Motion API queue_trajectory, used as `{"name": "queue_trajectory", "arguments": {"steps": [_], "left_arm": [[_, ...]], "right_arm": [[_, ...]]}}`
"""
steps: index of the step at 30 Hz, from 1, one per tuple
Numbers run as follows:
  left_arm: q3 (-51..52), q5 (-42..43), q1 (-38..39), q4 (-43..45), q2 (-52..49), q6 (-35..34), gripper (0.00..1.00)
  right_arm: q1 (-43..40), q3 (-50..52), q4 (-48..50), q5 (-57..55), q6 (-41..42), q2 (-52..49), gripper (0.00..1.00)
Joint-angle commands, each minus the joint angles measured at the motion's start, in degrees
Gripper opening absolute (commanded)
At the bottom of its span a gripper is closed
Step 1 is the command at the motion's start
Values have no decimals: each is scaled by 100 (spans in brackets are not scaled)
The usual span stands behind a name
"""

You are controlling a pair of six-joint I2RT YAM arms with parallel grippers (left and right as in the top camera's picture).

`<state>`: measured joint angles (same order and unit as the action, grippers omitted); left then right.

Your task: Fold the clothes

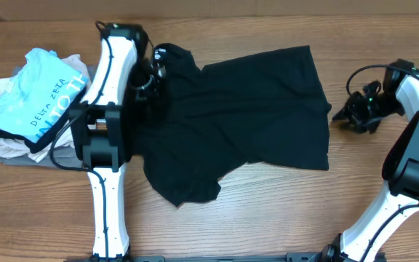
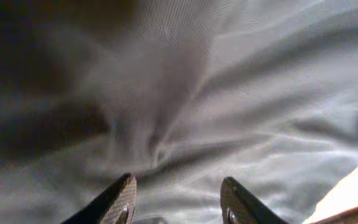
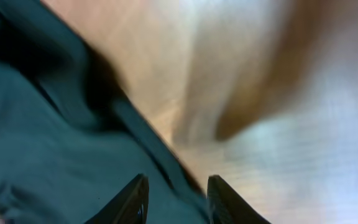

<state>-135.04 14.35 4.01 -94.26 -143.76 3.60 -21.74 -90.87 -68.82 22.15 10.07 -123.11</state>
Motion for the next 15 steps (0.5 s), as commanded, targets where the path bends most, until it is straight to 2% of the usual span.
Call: {"name": "queue_trajectory", "arguments": {"steps": [1, 5, 8, 12, 15], "left_arm": [[-1029, 13, -35, -260, 107, 109, 50], [-1377, 188, -35, -234, 474, 114, 58], [-1414, 216, -33, -190, 710, 114, 65], [-1414, 219, -35, -256, 892, 114, 65], [-1414, 219, -33, -256, 901, 116, 65]], "right_arm": [[-13, -72, -409, -149, 22, 280, 35], [61, 140, -791, -369, 22, 280, 35], [186, 446, -835, -476, 2, 280, 40], [367, 1051, -326, -402, 11, 280, 41], [481, 1268, 4, -328, 22, 280, 20]]}}
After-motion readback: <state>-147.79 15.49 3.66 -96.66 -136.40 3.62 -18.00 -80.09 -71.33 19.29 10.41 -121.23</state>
